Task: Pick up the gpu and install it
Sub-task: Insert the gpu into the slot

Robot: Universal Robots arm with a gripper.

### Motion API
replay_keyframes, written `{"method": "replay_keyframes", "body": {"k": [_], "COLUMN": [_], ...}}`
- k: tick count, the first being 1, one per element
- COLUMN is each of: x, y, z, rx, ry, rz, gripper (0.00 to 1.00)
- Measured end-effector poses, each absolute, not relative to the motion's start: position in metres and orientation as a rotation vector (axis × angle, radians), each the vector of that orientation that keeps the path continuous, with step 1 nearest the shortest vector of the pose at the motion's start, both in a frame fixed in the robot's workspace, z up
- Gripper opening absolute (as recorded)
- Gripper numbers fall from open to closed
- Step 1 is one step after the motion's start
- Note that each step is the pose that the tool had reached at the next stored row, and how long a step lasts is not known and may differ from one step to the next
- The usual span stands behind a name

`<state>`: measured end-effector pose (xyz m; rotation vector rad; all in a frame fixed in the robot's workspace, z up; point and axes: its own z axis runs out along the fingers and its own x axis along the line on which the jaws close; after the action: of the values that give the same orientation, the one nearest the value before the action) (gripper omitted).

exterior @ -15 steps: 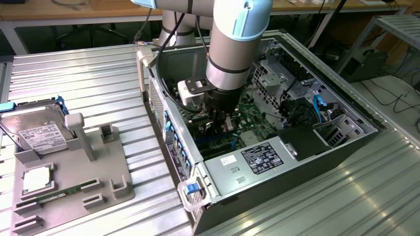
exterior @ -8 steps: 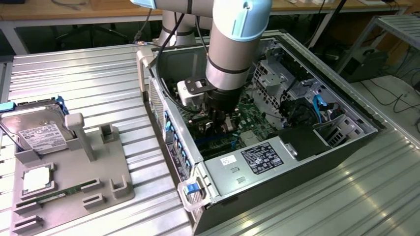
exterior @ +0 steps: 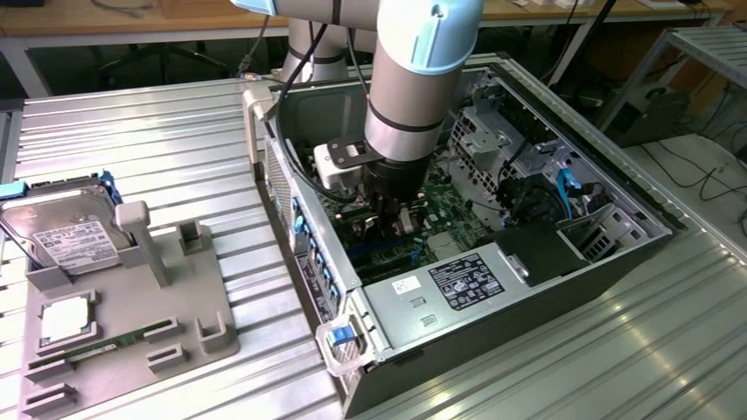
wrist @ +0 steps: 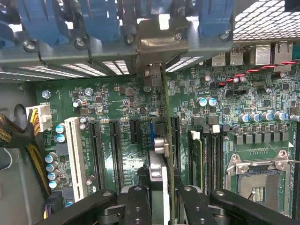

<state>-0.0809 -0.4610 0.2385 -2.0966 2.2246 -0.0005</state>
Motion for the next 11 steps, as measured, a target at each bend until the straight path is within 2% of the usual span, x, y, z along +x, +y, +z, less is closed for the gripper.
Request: {"method": "replay_keyframes", "body": {"k": [11], "x": [-0.0821], "y": [-0.4610], "z": [0.2413], "rx": [-2.096], "ry": [2.224], "rz": [-0.002], "gripper": [0.28]}}
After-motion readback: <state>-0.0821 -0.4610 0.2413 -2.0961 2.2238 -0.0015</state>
